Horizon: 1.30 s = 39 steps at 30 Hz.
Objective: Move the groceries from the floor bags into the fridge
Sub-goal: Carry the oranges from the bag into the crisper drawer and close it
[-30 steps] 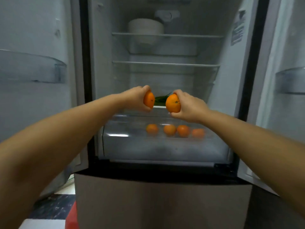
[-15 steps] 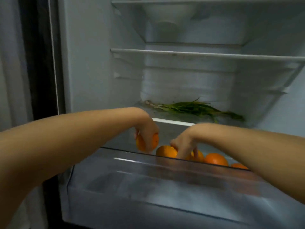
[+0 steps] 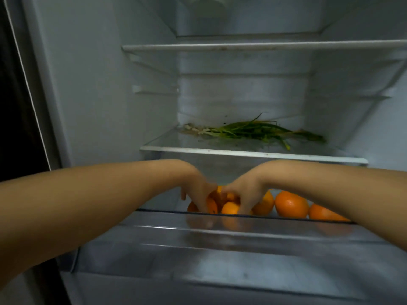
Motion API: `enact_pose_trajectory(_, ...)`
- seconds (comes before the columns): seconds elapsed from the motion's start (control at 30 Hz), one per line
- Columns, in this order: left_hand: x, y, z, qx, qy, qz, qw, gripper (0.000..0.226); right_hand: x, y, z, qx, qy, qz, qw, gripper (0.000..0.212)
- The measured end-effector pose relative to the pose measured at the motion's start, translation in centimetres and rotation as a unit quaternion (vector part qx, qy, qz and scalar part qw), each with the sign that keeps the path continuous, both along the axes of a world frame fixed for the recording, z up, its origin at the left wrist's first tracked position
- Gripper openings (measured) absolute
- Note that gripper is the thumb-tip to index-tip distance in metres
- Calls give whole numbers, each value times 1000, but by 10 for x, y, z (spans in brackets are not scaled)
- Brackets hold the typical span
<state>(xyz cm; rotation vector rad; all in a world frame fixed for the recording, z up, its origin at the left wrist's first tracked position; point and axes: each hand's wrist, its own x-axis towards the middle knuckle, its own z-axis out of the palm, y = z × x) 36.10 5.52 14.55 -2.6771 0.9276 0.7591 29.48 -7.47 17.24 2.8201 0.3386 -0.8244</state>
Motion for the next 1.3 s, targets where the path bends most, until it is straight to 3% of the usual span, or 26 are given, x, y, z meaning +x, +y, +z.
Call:
enact_pose_trajectory(0.13,-25,3,37,-72,-68,46,994,65,-16,-5,26,43,-85,-35,995,69)
enact_pose_trajectory(0.2,-30,9,45,-61,-85,73,992,60,-29,-7,36,26,-97,-55,993,65)
enact_pose_trajectory(0.27,-43,20,57,-48,-91,96,990,55,-46,-6,45,33,-121,-54,991,55)
enact_pose_trajectory(0.37,-76,28,78,-111,-165,83,977,41,-76,-1,59,22,-202,-10,979,35)
enact_pose_trajectory(0.5,-148,51,98,-270,-347,46,897,31,-129,20,66,-13,-336,46,941,31)
enact_pose_trajectory(0.63,-233,88,86,-426,-379,104,815,20,-194,49,59,57,-450,82,887,26)
enact_pose_trajectory(0.7,-280,107,71,-452,-373,123,801,18,-229,65,47,80,-453,94,883,23)
enact_pose_trajectory(0.9,-395,167,24,-403,-326,192,834,18,-316,111,8,110,-373,109,915,21)
enact_pose_trajectory(1.17,-532,268,-69,-414,-271,322,807,22,-414,251,-78,154,-306,206,917,25)
enact_pose_trajectory(1.3,-631,364,-106,-422,-279,410,759,23,-486,368,-120,153,-263,298,905,27)
